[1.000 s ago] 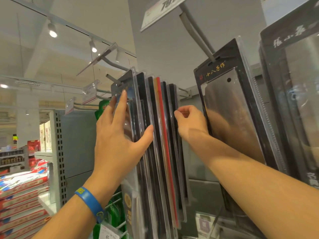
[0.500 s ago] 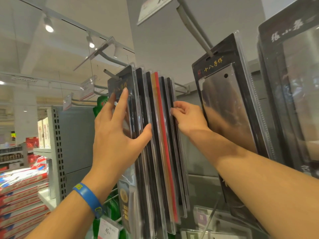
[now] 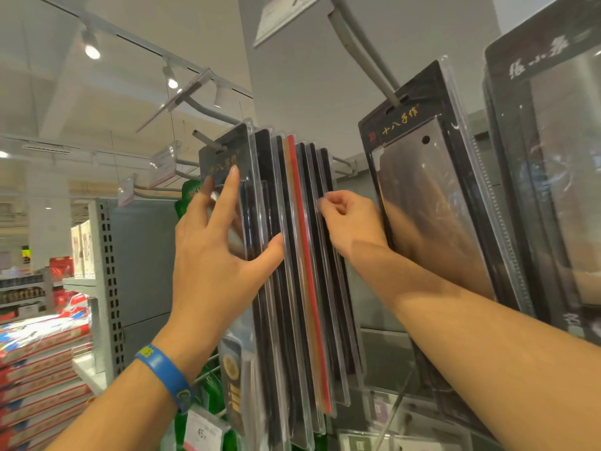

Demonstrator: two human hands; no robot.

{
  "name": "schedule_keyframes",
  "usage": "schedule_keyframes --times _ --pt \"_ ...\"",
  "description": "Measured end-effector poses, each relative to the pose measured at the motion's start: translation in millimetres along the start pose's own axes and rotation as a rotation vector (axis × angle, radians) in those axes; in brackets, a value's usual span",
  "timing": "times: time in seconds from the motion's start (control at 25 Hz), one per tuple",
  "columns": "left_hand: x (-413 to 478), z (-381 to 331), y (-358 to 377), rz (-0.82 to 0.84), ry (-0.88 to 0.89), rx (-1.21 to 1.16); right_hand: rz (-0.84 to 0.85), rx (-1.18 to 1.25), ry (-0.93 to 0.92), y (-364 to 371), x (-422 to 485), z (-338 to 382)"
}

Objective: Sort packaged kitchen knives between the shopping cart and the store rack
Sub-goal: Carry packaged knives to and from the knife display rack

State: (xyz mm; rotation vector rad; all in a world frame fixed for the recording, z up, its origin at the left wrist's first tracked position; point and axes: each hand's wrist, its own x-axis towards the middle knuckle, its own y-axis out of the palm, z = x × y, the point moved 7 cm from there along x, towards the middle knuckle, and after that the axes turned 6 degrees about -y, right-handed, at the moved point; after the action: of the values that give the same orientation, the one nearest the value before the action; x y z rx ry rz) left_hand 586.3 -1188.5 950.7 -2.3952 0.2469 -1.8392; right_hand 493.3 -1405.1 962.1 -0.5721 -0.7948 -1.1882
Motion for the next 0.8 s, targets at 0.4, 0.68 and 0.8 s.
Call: schedule_keyframes --times 0.4,0.68,0.8 --pt "-24.4 -19.8 -12.5 -0.115 0.086 -0.079 0.155 0.39 0.09 14.4 -71.8 12.5" --pt "-45.7 -62.3 25.5 0.078 -0.031 -0.525 -0.217 -0.085 -0.434 -67.9 -117.8 99.1" --pt "-44.0 -65.1 66.6 0.3 -0.224 -0.641 -0.307 -0.364 -0.526 -111.1 -121.4 115.5"
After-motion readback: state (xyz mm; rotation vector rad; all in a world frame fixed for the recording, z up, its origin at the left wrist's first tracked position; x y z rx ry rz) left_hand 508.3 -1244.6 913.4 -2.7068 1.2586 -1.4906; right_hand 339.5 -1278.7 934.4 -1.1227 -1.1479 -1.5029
